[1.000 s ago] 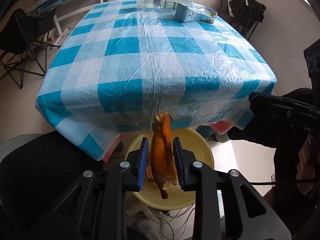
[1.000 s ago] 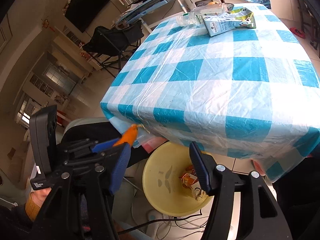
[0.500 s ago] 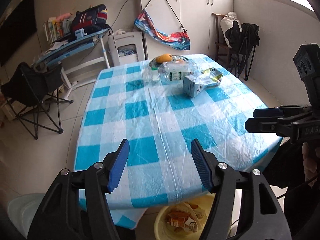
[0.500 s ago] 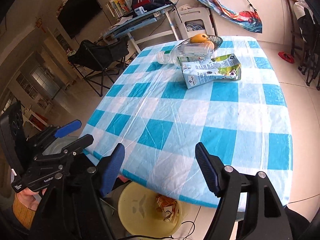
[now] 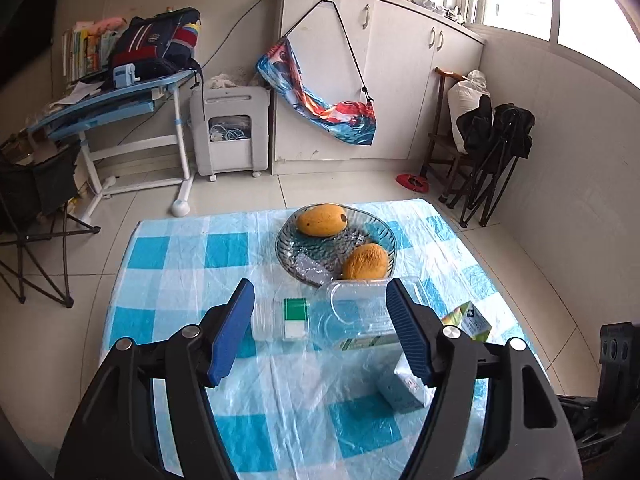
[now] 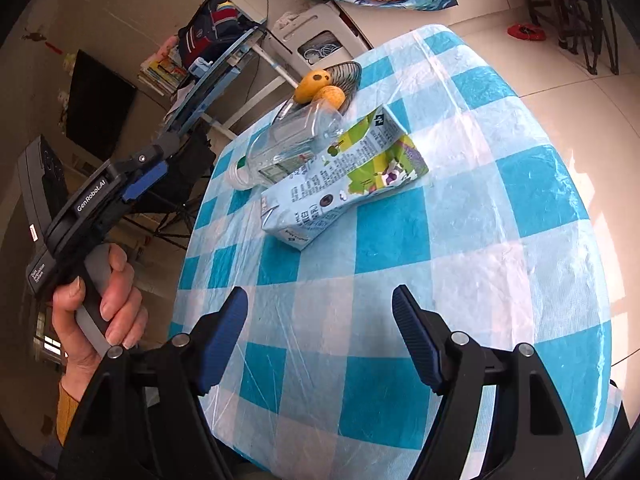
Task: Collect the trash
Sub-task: 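Reach the left tool to the clear plastic bottle while the right tool grasps the juice carton, then grasp the plastic bottle with the left tool while the right tool carries the carton to the bucket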
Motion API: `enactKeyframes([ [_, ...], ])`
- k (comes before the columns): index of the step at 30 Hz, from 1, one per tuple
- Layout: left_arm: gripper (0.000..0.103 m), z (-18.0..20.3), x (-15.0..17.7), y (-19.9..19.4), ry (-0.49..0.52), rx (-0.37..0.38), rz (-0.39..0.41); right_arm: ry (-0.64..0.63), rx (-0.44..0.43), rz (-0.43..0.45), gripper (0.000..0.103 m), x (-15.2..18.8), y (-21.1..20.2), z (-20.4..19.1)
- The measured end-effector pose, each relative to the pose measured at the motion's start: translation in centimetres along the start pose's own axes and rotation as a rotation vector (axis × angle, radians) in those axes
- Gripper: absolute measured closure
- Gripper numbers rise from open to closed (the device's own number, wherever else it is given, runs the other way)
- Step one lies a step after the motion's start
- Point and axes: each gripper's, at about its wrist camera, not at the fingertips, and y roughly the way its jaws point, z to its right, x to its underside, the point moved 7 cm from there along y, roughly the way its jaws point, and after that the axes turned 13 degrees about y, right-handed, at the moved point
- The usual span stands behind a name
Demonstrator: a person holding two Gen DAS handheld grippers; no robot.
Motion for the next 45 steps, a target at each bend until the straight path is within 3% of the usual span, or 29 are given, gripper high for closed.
enactKeyframes([
  [6, 0.034, 0.7, -2.6, 7.5, 0.025, 0.053, -0.053, 0.033, -0.023, -0.006, 0.031, -1.9, 1.5, -0.2],
  [9, 0.033, 1.5, -2.3, 10.5, 0.043, 0.126, -0.127, 0.026, -0.02, 0.002, 0.031, -2.6, 2.1, -0.6],
  [13, 0.032, 3.6, -0.1, 11.7, 0.099, 0.27, -0.217, 0.022, -0.02, 0.012, 0.033, -3.8, 3.1, -1.0],
  [17, 0.027, 4.2, 1.7, 10.0, 0.111, 0.304, -0.225, 0.005, -0.035, -0.011, 0.044, -3.5, 3.8, -1.2],
  [19, 0.027, 4.3, 3.0, 8.9, 0.102, 0.335, -0.254, -0.013, -0.063, -0.048, 0.057, -2.8, 3.9, -1.7],
  [24, 0.027, 4.8, 6.9, 5.3, 0.134, 0.321, -0.297, -0.074, -0.072, -0.096, 0.062, -1.1, 3.8, -2.8],
  [28, 0.028, 5.3, 8.6, 2.7, 0.109, 0.366, -0.32, -0.11, -0.104, -0.16, 0.074, 0.7, 3.3, -3.3],
  [32, 0.028, 5.7, 10.1, 0.1, 0.146, 0.399, -0.33, -0.148, -0.099, -0.185, 0.074, 2.0, 2.4, -3.4],
  [36, 0.028, 3.4, 9.2, -1.3, 0.114, 0.301, -0.286, -0.125, -0.096, -0.179, 0.073, 1.9, 2.7, -2.9],
  [39, 0.025, 1.2, 7.4, -0.4, 0.049, 0.19, -0.269, -0.102, -0.082, -0.168, 0.064, 1.6, 3.3, -2.6],
  [42, 0.024, 0.7, 5.8, 1.2, -0.01, 0.157, -0.258, -0.095, -0.083, -0.163, 0.059, 1.6, 3.4, -2.5],
  [45, 0.024, 1.8, 4.7, 3.1, -0.005, 0.117, -0.26, -0.086, -0.082, -0.163, 0.058, 1.6, 3.6, -2.3],
])
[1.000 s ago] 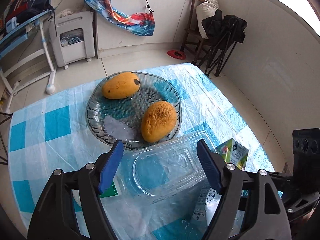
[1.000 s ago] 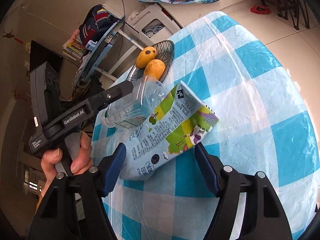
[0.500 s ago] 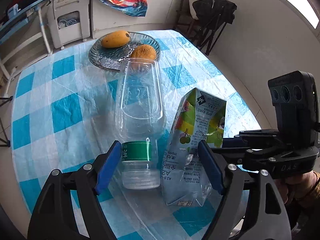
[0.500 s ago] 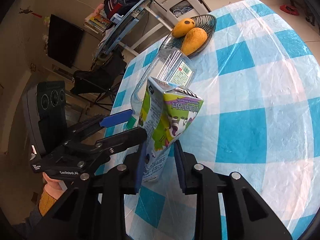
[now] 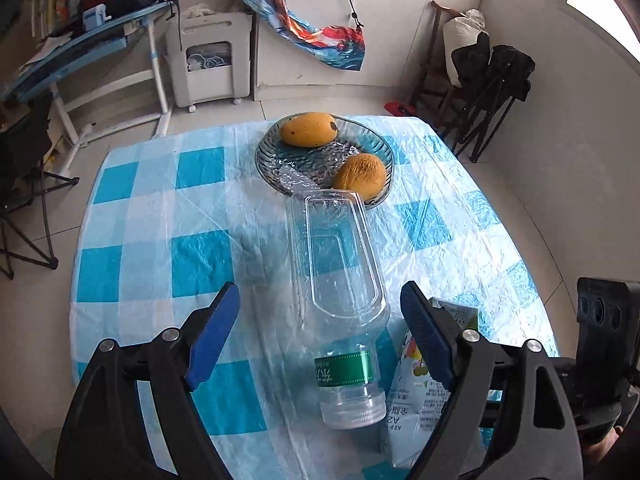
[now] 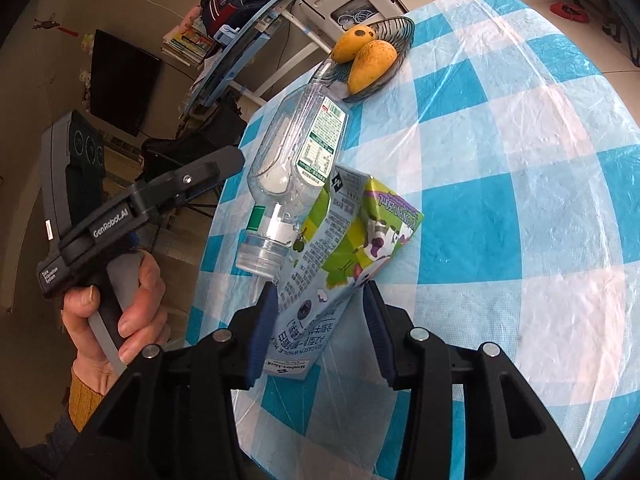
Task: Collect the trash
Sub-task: 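Grasp the plastic bottle with the left tool while the right tool carries the carton to the bucket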
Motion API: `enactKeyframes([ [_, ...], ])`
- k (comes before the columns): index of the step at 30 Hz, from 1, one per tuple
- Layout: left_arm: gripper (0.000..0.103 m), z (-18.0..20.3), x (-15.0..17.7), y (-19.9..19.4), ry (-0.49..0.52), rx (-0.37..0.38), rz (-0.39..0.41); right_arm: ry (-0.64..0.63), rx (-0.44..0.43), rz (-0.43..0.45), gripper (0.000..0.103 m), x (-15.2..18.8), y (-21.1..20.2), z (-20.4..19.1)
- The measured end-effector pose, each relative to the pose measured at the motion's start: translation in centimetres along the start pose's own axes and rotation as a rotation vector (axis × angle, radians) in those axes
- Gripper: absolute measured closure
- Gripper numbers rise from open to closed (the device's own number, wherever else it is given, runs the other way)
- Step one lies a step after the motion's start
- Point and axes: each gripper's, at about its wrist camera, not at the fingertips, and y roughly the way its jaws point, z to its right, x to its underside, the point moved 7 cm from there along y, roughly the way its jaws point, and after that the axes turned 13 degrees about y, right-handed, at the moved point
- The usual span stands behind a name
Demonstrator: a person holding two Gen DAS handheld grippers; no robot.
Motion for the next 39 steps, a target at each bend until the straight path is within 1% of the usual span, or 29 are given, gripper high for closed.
enactKeyframes([
  [3, 0.024, 0.9, -0.9, 2.0, 0.012, -0.06, -0.018, 0.003, 0.003, 0.001, 0.056, 0.0, 0.1, 0.2],
  [7, 0.024, 1.0, -1.3, 4.1, 0.018, -0.154, -0.049, 0.003, 0.004, 0.003, 0.052, 0.1, 0.1, 0.3],
  [8, 0.027, 1.0, -1.3, 4.5, 0.015, -0.166, -0.056, 0.0, 0.005, 0.004, 0.051, 0.2, 0.1, 0.3],
  [9, 0.033, 1.0, -1.2, 4.9, 0.008, -0.167, -0.06, -0.003, 0.006, 0.006, 0.05, 0.2, 0.1, 0.3],
  [10, 0.048, 1.0, -1.0, 5.2, -0.001, -0.155, -0.067, -0.009, 0.007, 0.011, 0.048, 0.2, 0.0, 0.1],
  [11, 0.049, 0.8, -0.9, 5.2, -0.016, -0.157, -0.064, -0.016, 0.009, 0.016, 0.046, 0.2, 0.0, 0.0],
  [14, 0.049, 0.2, -0.2, 4.5, -0.051, -0.16, -0.04, -0.031, 0.008, 0.03, 0.039, 0.2, 0.0, -0.4],
  [17, 0.049, -0.8, 0.9, 3.1, -0.079, -0.18, -0.015, -0.049, 0.035, 0.046, 0.034, 0.0, 0.7, -0.8],
  [19, 0.049, -1.5, 1.7, 2.2, -0.089, -0.193, -0.009, -0.057, 0.049, 0.054, 0.033, -0.1, 1.5, -1.1],
  [20, 0.049, -1.7, 2.1, 1.7, -0.086, -0.204, -0.006, -0.068, 0.06, 0.071, 0.031, -0.3, 1.7, -1.4],
  [24, 0.049, -2.9, 3.5, 0.0, -0.086, -0.238, 0.0, -0.156, 0.149, 0.104, 0.028, -0.3, 3.2, -2.7],
  [27, 0.049, -3.4, 4.6, -1.4, -0.09, -0.253, 0.01, -0.243, 0.219, 0.115, 0.028, 0.1, 4.2, -3.6],
  [28, 0.049, -3.5, 5.0, -1.9, -0.094, -0.255, 0.013, -0.275, 0.242, 0.11, 0.034, 0.5, 4.4, -3.6],
  [29, 0.049, -3.6, 5.4, -2.5, -0.097, -0.261, 0.018, -0.291, 0.236, 0.097, 0.041, 0.8, 4.7, -3.8],
  [30, 0.049, -3.7, 5.7, -3.0, -0.1, -0.264, 0.021, -0.288, 0.225, 0.084, 0.043, 1.0, 4.8, -3.9],
  [33, 0.049, -3.8, 7.1, -4.7, -0.117, -0.266, 0.033, -0.308, 0.235, 0.075, 0.046, 1.8, 4.4, -3.7],
  [37, 0.049, -3.4, 8.9, -6.8, -0.144, -0.26, 0.052, -0.321, 0.25, 0.068, 0.054, 3.2, 3.0, -3.3],
  [39, 0.049, -2.9, 9.8, -7.7, -0.148, -0.264, 0.061, -0.318, 0.257, 0.075, 0.054, 4.0, 2.2, -2.9],
])
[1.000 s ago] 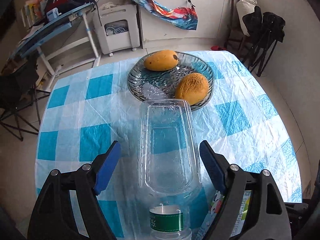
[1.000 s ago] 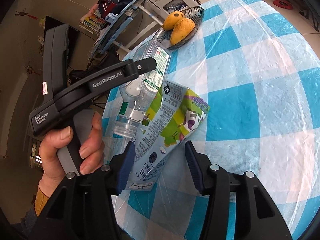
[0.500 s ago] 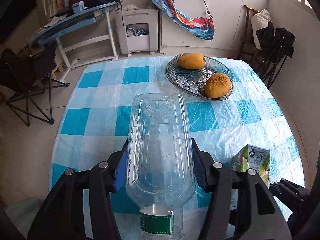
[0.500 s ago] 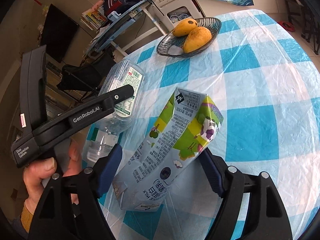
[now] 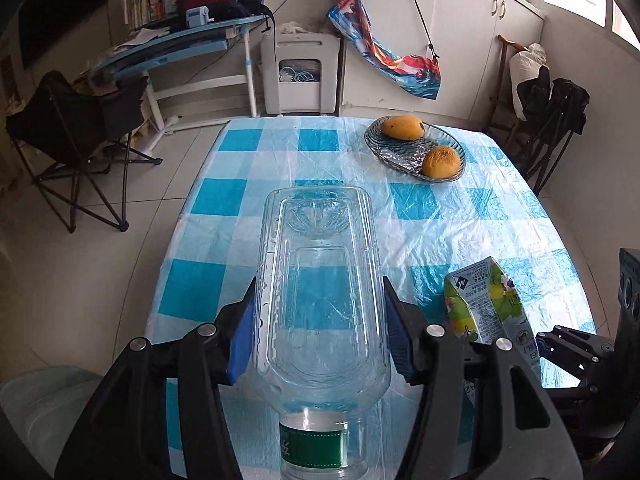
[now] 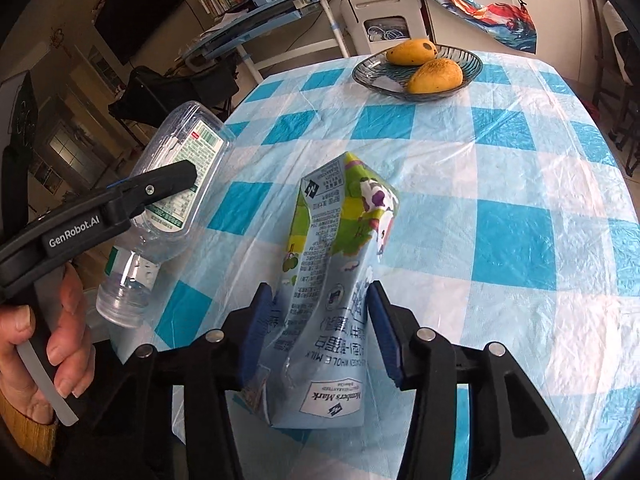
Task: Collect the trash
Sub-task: 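Grasp the plastic bottle with the left tool while the right tool carries the carton to the bucket, then open the right tool over the bucket while the left tool drops the bottle in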
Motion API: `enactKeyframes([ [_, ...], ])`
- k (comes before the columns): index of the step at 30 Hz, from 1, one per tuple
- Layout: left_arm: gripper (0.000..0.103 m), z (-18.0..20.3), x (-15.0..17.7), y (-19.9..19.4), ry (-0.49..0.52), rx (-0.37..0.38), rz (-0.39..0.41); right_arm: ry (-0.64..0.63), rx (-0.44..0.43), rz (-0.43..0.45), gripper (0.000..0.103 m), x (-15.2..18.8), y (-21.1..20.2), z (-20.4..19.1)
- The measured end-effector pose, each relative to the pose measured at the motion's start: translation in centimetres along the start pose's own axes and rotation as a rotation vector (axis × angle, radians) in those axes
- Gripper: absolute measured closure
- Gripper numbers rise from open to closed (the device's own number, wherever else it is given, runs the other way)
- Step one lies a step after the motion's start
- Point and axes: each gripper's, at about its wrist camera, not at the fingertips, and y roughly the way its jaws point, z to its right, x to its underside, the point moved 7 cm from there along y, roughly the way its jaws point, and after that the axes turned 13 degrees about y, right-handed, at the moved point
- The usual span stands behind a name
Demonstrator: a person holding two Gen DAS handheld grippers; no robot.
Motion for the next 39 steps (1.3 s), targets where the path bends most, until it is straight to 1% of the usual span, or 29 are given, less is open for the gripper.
enactKeyframes([
  [4, 0.049, 0.5, 1.7, -2.0, -0.013, 0.0, 0.011, 0.042, -0.01, 0.019, 0.054, 2.0, -1.8, 0.8],
  [7, 0.049, 1.3, 3.0, -3.6, -0.019, -0.003, 0.024, 0.074, -0.041, 0.053, 0.055, 3.5, -3.6, 1.3],
  [9, 0.049, 1.6, 4.0, -4.5, -0.03, -0.002, 0.034, 0.083, -0.043, 0.078, 0.055, 4.2, -4.6, 1.4],
  [12, 0.049, 2.1, 5.4, -5.2, -0.053, 0.01, 0.028, 0.089, -0.043, 0.101, 0.055, 4.9, -5.6, 1.7],
  [14, 0.049, 2.4, 6.1, -5.6, -0.064, 0.013, 0.025, 0.105, -0.059, 0.112, 0.055, 5.0, -6.1, 1.9],
  [18, 0.049, 3.0, 6.9, -6.5, -0.062, 0.014, 0.028, 0.118, -0.109, 0.141, 0.055, 5.4, -7.3, 1.7],
  [26, 0.049, 3.4, 8.1, -7.8, -0.057, 0.011, 0.032, 0.086, -0.172, 0.168, 0.055, 7.1, -8.9, 0.3],
  [34, 0.049, 3.5, 8.7, -9.2, -0.054, 0.005, 0.043, 0.032, -0.211, 0.16, 0.055, 9.1, -9.5, -1.4],
  [37, 0.049, 3.7, 9.2, -9.7, -0.056, 0.005, 0.045, 0.0, -0.218, 0.138, 0.055, 10.4, -9.3, -2.3],
  [39, 0.049, 3.8, 9.6, -10.0, -0.059, 0.006, 0.044, -0.026, -0.221, 0.104, 0.055, 11.6, -8.9, -3.0],
])
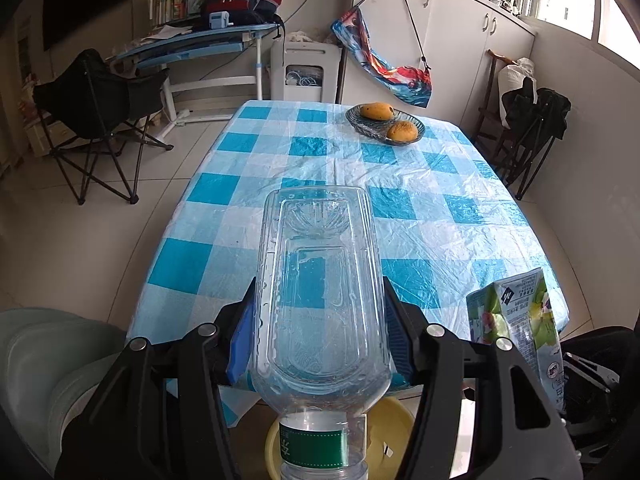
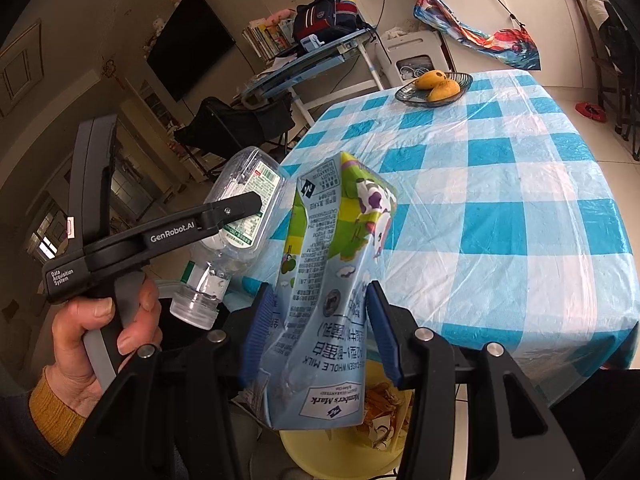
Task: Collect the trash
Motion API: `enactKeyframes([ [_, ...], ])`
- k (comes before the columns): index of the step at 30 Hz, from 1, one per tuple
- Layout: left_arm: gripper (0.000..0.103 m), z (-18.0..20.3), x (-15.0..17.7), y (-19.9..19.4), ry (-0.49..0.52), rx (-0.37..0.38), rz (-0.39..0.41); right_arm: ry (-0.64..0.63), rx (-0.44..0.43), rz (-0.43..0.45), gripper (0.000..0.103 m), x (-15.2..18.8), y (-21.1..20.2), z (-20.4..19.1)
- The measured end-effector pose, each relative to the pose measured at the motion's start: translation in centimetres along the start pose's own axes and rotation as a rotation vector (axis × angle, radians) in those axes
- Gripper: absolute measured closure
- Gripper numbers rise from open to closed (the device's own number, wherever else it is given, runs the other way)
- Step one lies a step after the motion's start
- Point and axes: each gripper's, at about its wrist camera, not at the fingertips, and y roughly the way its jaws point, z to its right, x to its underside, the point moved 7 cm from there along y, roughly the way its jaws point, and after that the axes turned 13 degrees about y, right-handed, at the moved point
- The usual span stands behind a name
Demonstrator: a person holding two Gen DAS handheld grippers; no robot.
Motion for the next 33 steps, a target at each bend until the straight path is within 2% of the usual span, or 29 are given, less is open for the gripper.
enactKeyframes([
  [5, 0.049, 0.0, 1.8, -0.8, -0.007, -0.002, -0.015, -0.078, 0.022, -0.126, 0.055, 3.6, 1.9, -1.3],
  [9, 0.049, -0.1, 3.9, -1.3, -0.021, -0.001, -0.04, -0.079, 0.07, -0.171, 0.054, 4.8, 2.6, -0.7],
  [17, 0.049, 1.2, 8.1, -1.9, -0.028, 0.036, -0.106, -0.005, 0.093, -0.059, 0.041, 3.7, -0.4, 0.7],
  [21, 0.049, 2.7, 10.5, -1.6, -0.014, 0.076, -0.168, 0.016, 0.164, 0.053, 0.031, 2.9, -2.8, 1.4],
  [23, 0.049, 3.3, 11.9, -1.2, -0.006, 0.094, -0.216, 0.02, 0.208, 0.115, 0.023, 2.2, -3.9, 1.7],
  [28, 0.048, 3.7, 14.6, -0.3, 0.003, 0.112, -0.321, 0.019, 0.279, 0.21, 0.014, 1.8, -6.0, 1.9],
  [30, 0.047, 3.6, 14.7, -0.7, 0.0, 0.106, -0.318, 0.009, 0.298, 0.238, 0.013, 1.7, -6.5, 1.7],
  [33, 0.041, 3.2, 13.6, -2.2, 0.024, 0.054, -0.251, -0.018, 0.339, 0.28, 0.011, 1.7, -7.5, 1.3],
])
